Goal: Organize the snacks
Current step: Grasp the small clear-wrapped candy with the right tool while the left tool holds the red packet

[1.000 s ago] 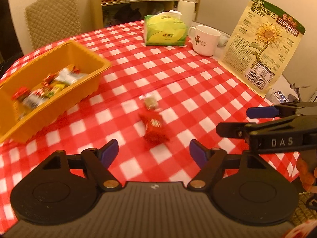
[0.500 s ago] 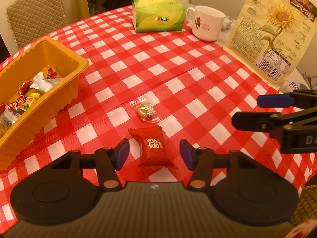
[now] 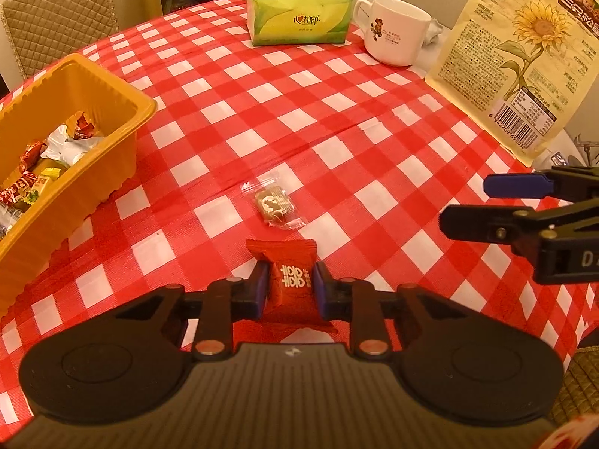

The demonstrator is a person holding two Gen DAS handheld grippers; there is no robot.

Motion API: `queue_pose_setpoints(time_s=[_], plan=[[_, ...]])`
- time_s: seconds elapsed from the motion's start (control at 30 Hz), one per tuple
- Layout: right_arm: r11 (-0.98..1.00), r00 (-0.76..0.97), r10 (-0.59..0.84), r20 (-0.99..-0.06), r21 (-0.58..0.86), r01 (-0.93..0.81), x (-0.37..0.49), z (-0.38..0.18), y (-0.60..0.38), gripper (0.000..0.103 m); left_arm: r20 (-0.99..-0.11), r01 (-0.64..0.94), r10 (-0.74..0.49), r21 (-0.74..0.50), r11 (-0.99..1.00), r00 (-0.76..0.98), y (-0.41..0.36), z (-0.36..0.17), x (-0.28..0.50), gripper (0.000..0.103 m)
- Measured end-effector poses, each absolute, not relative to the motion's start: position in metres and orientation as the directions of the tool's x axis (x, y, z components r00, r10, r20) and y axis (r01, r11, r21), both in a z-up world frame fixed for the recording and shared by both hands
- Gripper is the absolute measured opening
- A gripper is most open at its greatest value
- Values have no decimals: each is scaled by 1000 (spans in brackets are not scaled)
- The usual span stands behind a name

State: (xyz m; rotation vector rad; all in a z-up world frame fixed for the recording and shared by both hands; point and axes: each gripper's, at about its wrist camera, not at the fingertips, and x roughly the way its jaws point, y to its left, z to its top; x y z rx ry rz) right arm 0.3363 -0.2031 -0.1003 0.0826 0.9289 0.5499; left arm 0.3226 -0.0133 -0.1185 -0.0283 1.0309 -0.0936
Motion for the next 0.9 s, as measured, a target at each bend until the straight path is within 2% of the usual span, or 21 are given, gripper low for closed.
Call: queue_pose_setpoints(time_s=[0.2, 0.43, 0.63, 0.83, 0.9], plan=[[841, 460, 506, -730, 298, -452, 340, -102, -189, 79, -836, 27, -86, -85, 996, 542, -1, -105, 309, 21], [794, 413, 545, -730, 290, -535, 348, -107, -157, 64, -803, -75, -21, -81, 994, 596, 29, -82, 290, 21], [748, 387, 552, -739, 233, -622, 353, -114, -119, 57, -785, -187, 57, -76, 979, 617, 63, -66, 266, 21], [743, 368, 540, -757, 222, -631, 368, -125, -93, 43, -780, -286, 124, -73, 956, 613, 92, -58, 240, 21], [748, 367, 531, -764, 219, -626, 373, -128, -87, 41, -780, -313, 143, -71, 947, 610, 98, -56, 231, 21]])
